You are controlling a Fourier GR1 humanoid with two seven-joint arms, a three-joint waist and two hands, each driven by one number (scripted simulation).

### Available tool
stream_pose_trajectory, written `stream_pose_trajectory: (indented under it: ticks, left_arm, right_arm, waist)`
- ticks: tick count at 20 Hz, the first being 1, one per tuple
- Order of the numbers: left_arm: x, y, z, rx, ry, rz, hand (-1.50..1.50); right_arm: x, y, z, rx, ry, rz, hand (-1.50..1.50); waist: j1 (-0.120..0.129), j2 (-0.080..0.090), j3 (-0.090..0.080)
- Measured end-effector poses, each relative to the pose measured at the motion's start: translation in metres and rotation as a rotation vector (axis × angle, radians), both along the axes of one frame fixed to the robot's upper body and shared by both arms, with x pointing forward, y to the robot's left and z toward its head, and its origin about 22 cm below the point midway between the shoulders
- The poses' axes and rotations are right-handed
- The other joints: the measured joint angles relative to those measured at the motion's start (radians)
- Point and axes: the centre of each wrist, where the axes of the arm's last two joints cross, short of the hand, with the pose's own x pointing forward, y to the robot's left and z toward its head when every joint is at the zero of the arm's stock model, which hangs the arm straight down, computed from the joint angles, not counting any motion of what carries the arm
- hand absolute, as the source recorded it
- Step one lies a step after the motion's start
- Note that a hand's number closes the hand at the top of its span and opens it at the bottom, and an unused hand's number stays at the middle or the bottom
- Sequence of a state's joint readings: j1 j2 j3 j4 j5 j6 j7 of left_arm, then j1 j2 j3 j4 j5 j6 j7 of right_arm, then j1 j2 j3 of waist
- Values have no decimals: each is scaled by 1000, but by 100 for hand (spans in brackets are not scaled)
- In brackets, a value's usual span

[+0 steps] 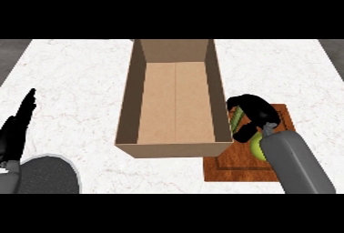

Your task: Pick the squash from the cutting board and place it in the cardboard box

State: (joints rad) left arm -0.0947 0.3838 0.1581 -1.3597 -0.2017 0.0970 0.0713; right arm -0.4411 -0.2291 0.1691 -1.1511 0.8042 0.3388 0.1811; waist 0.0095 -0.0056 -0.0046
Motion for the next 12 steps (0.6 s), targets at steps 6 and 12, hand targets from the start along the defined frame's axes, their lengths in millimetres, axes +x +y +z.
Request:
stream_pose_trajectory:
  ticks: [6, 12]
  left_arm:
    - [2, 2, -1, 0, 3, 5, 0]
    - [6, -1, -2, 1, -4, -16, 0]
  right_arm:
    - [11, 2, -5, -50, -139, -15, 150]
    - [36, -28, 29, -72, -246, 228, 150]
  waist:
    - [-2, -2, -1]
    - [21, 13, 4]
